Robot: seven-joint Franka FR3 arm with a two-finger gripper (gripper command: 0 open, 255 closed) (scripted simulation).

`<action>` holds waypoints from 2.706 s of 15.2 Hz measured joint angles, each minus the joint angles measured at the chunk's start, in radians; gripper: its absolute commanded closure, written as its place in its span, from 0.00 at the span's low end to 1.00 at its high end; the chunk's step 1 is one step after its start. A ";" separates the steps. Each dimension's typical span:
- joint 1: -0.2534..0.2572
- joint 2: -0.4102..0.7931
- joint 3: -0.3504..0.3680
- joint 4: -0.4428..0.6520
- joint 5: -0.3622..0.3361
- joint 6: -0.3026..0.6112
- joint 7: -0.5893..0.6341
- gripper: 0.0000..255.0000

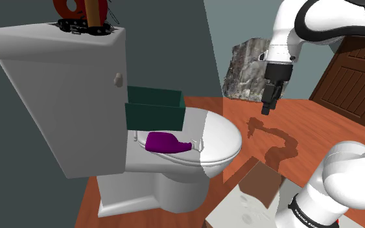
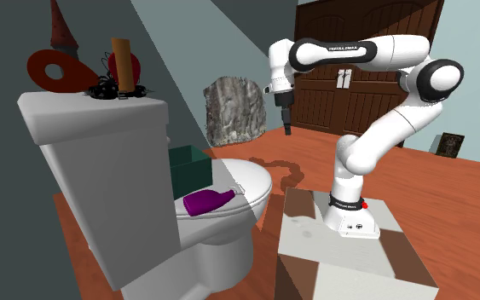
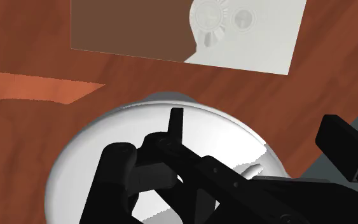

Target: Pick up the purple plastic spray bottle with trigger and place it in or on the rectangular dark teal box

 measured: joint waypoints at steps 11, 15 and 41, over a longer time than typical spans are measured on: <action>0.109 0.222 0.047 -0.042 -0.017 0.344 -0.177 0.00; 0.151 0.329 0.071 -0.045 -0.028 0.493 -0.250 0.00; 0.247 0.744 0.162 0.002 -0.126 0.976 -0.400 1.00</action>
